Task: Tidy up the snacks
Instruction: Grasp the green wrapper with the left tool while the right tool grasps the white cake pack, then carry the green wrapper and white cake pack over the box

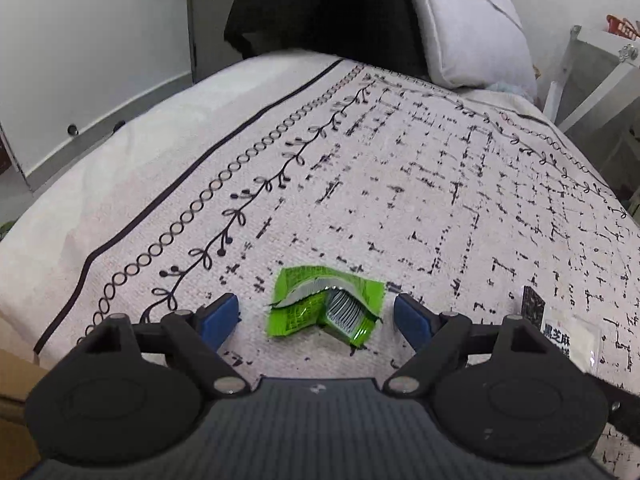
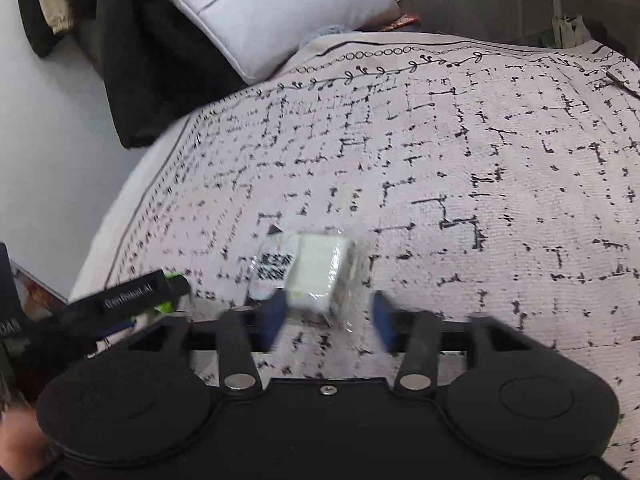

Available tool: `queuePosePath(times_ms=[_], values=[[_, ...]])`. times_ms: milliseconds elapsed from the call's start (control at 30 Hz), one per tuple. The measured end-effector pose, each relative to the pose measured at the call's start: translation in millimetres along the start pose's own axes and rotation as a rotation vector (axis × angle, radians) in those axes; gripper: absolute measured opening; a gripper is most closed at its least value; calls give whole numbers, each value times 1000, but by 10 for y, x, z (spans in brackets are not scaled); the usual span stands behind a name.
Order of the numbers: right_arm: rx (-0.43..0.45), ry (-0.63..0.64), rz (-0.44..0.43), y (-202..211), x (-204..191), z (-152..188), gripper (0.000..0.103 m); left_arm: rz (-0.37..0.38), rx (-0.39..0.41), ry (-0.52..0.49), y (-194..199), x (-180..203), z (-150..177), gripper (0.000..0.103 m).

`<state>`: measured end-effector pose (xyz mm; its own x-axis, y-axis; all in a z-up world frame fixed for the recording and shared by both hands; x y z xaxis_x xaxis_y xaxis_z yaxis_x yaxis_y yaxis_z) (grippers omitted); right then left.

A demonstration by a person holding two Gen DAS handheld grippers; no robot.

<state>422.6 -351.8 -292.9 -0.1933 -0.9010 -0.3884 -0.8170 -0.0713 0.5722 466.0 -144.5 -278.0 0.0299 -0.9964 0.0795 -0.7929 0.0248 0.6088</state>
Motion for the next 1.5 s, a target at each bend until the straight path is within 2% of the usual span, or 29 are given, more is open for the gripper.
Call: queuePosePath(times_ms=[100, 167, 200, 267, 367, 500, 733, 800, 900, 967, 1067, 1300, 1500], values=[[-3, 14, -34, -57, -110, 27, 62, -3, 5, -17, -13, 17, 3, 80], [-1, 20, -38, -106, -159, 50, 71, -9, 15, -14, -7, 1, -2, 70], [4, 25, -36, -133, -181, 58, 73, -8, 19, -8, -2, -10, -8, 61], [16, 32, -36, -165, -226, 61, 82, -9, 22, -2, 12, -33, -13, 55], [39, 75, -27, -233, -316, 107, 90, -10, 21, 5, 28, -51, -13, 44], [62, 163, 9, -292, -402, 154, 90, 6, 13, 20, 71, -70, -19, 41], [78, 237, 46, -356, -463, 193, 90, 15, 39, 36, 217, -109, -71, 41], [77, 269, 57, -367, -485, 220, 89, 19, 48, 38, 271, -95, -85, 41], [75, 340, 83, -373, -528, 258, 81, 20, 59, 37, 348, -87, -106, 41], [75, 394, 84, -361, -563, 274, 65, 17, 65, 38, 402, -91, -122, 41], [71, 397, 64, -325, -572, 257, 56, 11, 77, 43, 473, -112, -162, 41], [45, 311, 18, -241, -551, 173, 51, -9, 100, 52, 707, -191, -248, 41], [60, 283, -53, -75, -637, 95, 51, -19, 137, 56, 997, -242, -399, 41]])
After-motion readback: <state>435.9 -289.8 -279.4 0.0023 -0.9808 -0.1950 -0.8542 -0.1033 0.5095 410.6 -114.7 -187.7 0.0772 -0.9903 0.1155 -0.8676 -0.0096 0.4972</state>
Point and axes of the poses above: each gripper's, at about its wrist camera, not at the fingertips, and y roughly against the way its jaws point, x to its right, z to its underside, the point moved 5 cm from there along -y, roughly the way its jaws point, and after that the axes turned 13 degrees about x, right-handed, at the moved point
